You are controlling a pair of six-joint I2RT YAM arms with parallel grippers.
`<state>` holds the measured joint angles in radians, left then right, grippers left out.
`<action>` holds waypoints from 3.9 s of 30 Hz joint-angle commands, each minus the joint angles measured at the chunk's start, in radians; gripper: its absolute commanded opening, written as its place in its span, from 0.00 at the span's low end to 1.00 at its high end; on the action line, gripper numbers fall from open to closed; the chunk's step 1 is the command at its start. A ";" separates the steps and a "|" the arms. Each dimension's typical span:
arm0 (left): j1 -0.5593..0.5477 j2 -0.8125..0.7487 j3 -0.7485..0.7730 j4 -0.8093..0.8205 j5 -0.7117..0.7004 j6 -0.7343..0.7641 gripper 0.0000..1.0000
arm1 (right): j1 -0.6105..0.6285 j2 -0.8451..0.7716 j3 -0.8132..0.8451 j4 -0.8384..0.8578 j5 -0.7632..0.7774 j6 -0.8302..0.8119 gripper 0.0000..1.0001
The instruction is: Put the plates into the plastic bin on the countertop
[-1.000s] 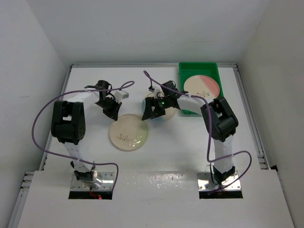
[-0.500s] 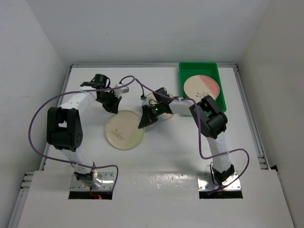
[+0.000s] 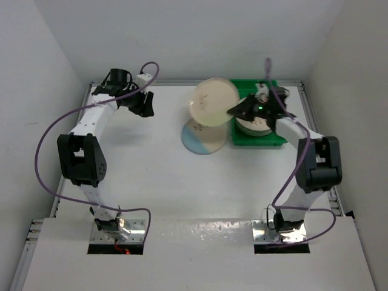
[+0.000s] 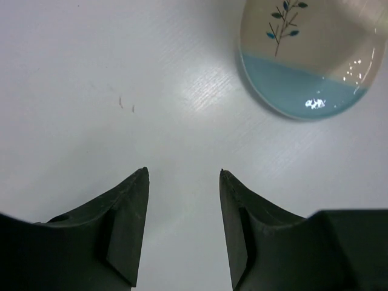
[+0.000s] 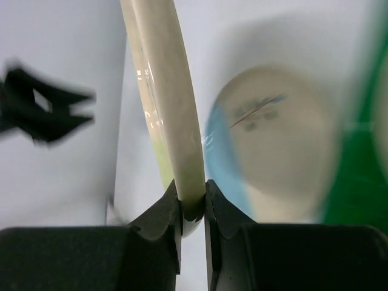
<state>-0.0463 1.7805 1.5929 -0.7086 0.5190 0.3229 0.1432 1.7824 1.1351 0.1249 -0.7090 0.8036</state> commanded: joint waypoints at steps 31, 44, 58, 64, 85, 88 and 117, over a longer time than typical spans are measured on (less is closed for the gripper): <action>-0.352 0.531 0.269 0.070 -0.272 -0.277 0.70 | -0.393 -0.051 -0.052 -0.323 0.402 0.019 0.48; -0.383 0.660 0.300 -0.049 -0.219 -0.211 0.00 | -0.122 -0.244 -0.037 -0.440 0.573 -0.300 0.61; -0.383 0.235 0.223 -0.040 -0.048 0.096 0.00 | 0.141 0.038 0.054 -0.400 0.178 -0.505 0.85; -0.392 0.204 0.131 -0.066 -0.036 0.119 0.00 | 0.157 0.138 0.057 -0.303 0.139 -0.442 0.85; -0.268 0.183 0.194 -0.020 -0.073 0.010 0.32 | 0.133 -0.010 -0.071 0.104 -0.101 -0.032 0.00; -0.170 0.160 0.248 0.018 -0.105 -0.088 0.46 | 0.070 -0.072 -0.055 0.157 -0.025 0.072 0.00; -0.010 0.083 0.098 0.041 -0.174 -0.143 0.47 | -0.358 -0.138 -0.216 -0.020 0.516 0.149 0.28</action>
<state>-0.0547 1.9221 1.6897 -0.6746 0.3367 0.1822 -0.2417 1.6390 0.8371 0.2184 -0.2352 1.0454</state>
